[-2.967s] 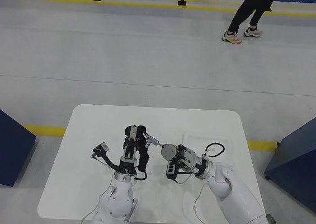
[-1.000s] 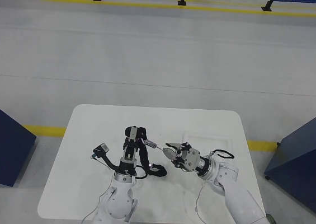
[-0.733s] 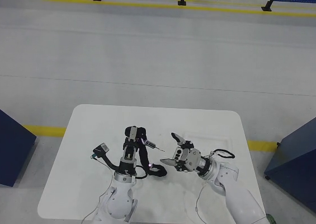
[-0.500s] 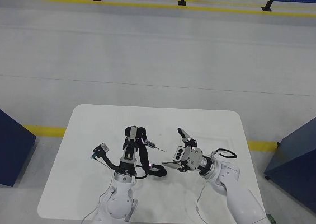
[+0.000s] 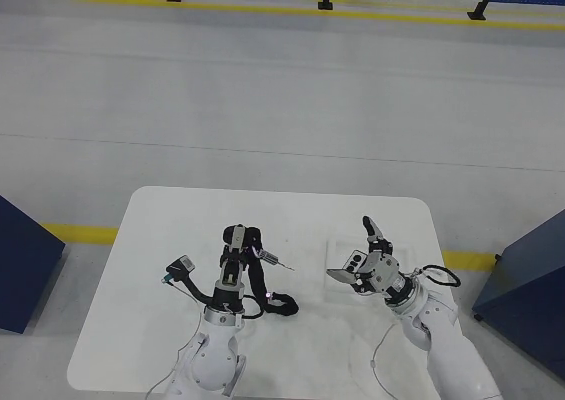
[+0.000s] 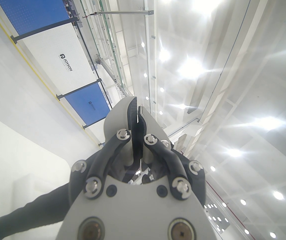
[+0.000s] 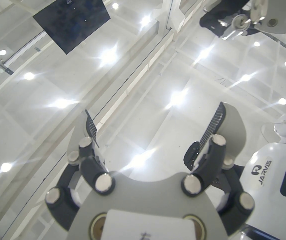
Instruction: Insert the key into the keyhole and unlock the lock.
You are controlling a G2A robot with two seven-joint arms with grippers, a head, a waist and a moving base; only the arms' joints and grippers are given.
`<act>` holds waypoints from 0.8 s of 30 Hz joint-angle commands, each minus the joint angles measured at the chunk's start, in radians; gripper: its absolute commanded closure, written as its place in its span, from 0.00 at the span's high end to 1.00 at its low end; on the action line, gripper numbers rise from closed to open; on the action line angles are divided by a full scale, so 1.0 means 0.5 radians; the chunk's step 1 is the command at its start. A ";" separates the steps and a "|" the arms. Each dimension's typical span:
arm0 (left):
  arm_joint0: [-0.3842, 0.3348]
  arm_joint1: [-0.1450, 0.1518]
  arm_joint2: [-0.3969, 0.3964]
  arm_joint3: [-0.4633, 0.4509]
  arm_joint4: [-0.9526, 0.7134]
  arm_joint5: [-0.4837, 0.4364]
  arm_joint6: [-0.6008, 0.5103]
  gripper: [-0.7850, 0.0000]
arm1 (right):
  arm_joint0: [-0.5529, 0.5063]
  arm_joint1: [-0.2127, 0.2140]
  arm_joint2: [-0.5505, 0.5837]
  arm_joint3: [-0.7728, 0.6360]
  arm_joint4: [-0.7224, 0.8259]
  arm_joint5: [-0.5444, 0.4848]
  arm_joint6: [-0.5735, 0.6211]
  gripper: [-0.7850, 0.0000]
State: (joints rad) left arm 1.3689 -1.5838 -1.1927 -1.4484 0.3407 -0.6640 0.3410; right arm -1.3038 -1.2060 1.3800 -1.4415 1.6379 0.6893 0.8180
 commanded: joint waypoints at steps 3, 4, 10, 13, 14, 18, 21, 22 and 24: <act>-0.002 -0.001 0.001 0.007 0.002 -0.001 0.004 0.00 | -0.043 0.016 0.096 -0.004 0.002 0.004 0.005 1.00; -0.003 -0.001 0.001 0.010 0.010 0.004 0.010 0.00 | -0.051 0.018 0.108 -0.006 0.010 0.014 -0.001 1.00; -0.004 -0.003 0.004 0.014 0.016 0.013 0.023 0.00 | -0.053 0.019 0.111 -0.009 0.011 0.017 -0.003 1.00; -0.004 -0.003 0.004 0.014 0.016 0.013 0.023 0.00 | -0.053 0.019 0.111 -0.009 0.011 0.017 -0.003 1.00; -0.004 -0.003 0.004 0.014 0.016 0.013 0.023 0.00 | -0.053 0.019 0.111 -0.009 0.011 0.017 -0.003 1.00; -0.004 -0.003 0.004 0.014 0.016 0.013 0.023 0.00 | -0.053 0.019 0.111 -0.009 0.011 0.017 -0.003 1.00; -0.004 -0.003 0.004 0.014 0.016 0.013 0.023 0.00 | -0.053 0.019 0.111 -0.009 0.011 0.017 -0.003 1.00; -0.004 -0.003 0.004 0.014 0.016 0.013 0.023 0.00 | -0.053 0.019 0.111 -0.009 0.011 0.017 -0.003 1.00; -0.004 -0.003 0.004 0.014 0.016 0.013 0.023 0.00 | -0.053 0.019 0.111 -0.009 0.011 0.017 -0.003 1.00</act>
State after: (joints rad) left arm 1.3667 -1.5851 -1.1905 -1.4414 0.3489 -0.6576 0.3525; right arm -1.3302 -1.1966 1.4357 -1.4458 1.6436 0.6977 0.8165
